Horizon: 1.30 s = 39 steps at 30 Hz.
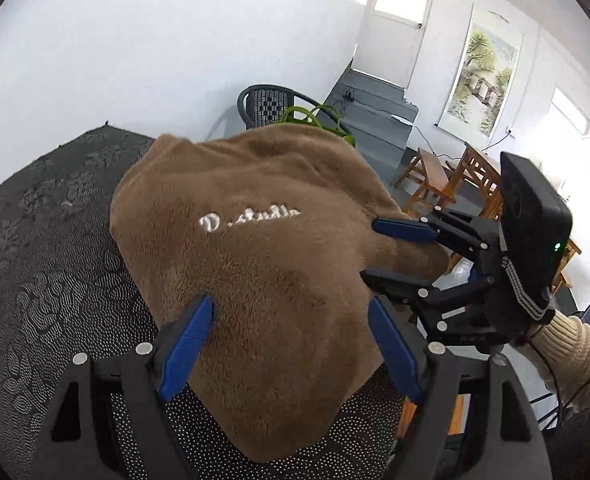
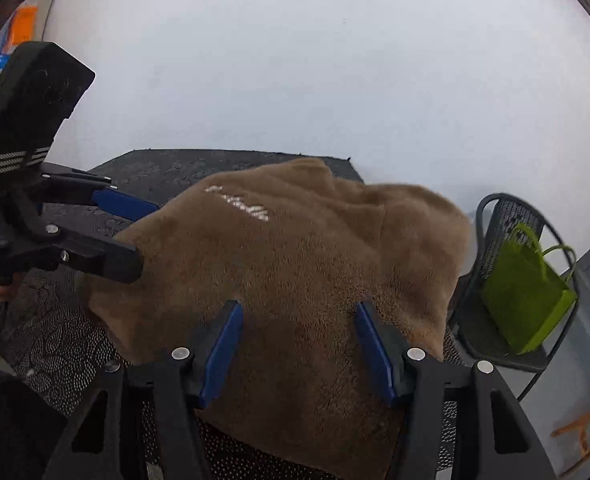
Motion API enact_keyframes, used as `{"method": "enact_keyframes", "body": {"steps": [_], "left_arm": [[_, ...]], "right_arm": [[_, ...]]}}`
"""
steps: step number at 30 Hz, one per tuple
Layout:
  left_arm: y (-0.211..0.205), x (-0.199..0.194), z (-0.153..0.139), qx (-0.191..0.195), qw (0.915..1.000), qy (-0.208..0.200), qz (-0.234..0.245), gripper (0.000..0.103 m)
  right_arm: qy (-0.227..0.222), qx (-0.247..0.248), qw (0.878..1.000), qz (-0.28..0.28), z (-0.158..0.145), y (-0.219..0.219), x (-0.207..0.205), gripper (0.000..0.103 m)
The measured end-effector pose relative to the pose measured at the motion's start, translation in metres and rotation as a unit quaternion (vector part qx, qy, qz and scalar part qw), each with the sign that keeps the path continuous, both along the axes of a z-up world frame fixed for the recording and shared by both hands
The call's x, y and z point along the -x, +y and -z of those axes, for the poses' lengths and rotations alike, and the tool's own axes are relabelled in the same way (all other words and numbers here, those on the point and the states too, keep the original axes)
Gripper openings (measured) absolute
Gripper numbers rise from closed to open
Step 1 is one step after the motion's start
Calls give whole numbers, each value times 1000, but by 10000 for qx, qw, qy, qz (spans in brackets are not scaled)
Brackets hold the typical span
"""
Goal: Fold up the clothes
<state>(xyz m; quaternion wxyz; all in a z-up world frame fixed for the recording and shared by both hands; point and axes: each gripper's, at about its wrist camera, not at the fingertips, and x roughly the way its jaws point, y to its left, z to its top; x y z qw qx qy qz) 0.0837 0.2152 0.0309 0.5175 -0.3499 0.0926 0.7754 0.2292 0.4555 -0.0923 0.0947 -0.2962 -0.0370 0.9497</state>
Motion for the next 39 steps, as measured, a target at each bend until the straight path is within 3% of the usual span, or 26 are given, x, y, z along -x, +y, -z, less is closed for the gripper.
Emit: {"method": "enact_keyframes", "body": {"steps": [5,8,13,15,17,20,27,33,39], "left_arm": [[10,-10,10,362,9988,342,-18,83],[15,-13,20,377,9979,508,-132,83],[7,13,-4,-62,9997,-175,-146,83],[8,26,-20,-283,9993,-124,-212,84],[14,38,-35,-400,9989,37,-261,84],[33,61,-47,-448,9984,135,-319,84],[88,127,-21,-64,9988,-485,42,84],[110,177,11,156,9942,-1068,-18,84],[106,171,31,221,9931,-1150,59,84]], "right_arm": [[209,190,9996,-79,19,9,0,61],[251,184,9995,-77,21,9,1,61],[24,456,9986,-273,-4,22,6,61],[304,574,9977,-176,-25,36,6,63],[532,697,9961,-51,-42,54,12,73],[455,763,9960,33,-47,83,38,74],[-34,646,9970,-434,-24,107,99,74],[-441,707,9944,-650,-9,116,112,74],[-729,1022,9900,-644,6,126,112,75]]}}
